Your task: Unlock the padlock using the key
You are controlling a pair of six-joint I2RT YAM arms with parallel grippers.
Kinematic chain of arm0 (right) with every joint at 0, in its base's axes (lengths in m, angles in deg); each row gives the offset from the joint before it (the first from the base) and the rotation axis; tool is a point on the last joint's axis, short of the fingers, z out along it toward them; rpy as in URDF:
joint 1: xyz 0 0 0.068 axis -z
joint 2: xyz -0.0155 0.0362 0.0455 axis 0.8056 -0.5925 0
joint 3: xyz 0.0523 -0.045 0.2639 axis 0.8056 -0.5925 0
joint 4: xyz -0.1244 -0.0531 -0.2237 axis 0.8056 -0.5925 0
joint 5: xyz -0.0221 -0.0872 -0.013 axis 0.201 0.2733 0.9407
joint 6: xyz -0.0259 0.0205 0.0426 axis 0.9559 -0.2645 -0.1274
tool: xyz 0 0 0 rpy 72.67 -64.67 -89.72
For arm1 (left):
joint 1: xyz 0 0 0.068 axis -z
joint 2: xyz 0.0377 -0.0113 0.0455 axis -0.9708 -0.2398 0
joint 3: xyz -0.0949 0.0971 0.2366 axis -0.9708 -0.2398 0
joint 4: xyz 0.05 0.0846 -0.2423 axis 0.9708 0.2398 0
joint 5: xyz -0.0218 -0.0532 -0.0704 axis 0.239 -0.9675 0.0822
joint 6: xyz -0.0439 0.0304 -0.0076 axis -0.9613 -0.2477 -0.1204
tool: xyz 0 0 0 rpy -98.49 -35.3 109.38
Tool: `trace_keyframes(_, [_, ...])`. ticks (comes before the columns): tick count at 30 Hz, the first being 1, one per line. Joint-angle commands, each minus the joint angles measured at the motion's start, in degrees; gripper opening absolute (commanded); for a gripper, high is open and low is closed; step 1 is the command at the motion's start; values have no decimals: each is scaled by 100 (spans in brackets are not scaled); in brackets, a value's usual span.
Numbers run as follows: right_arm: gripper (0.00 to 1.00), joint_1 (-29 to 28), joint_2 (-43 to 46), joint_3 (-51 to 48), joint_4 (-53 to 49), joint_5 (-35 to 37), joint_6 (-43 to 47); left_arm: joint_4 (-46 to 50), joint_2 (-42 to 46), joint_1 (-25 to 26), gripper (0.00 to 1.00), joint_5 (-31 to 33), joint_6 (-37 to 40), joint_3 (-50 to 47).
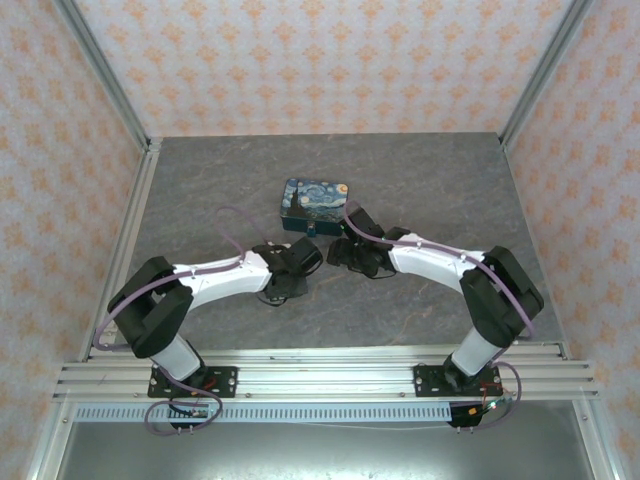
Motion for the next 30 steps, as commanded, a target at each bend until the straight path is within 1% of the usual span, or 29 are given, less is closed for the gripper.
trace_keyframes(1, [71, 2, 210, -52, 52, 201, 102, -5, -4, 31, 23, 213, -136, -18])
trace_keyframes(13, [71, 2, 181, -35, 69, 218, 84, 86, 73, 45, 24, 288, -189, -171])
trace_keyframes(18, [71, 2, 171, -35, 72, 199, 85, 270, 249, 45, 33, 433, -196, -119])
trace_keyframes(21, [71, 2, 176, -34, 68, 191, 85, 411, 377, 45, 36, 534, -273, -115])
trace_keyframes(24, [71, 2, 169, -35, 72, 183, 80, 455, 468, 44, 35, 552, -422, -200])
trace_keyframes(27, [71, 2, 176, -34, 85, 161, 82, 269, 513, 43, 31, 449, -571, -368])
trace_keyframes(30, [71, 2, 146, -22, 75, 109, 93, 82, 502, 53, 29, 349, -684, -489])
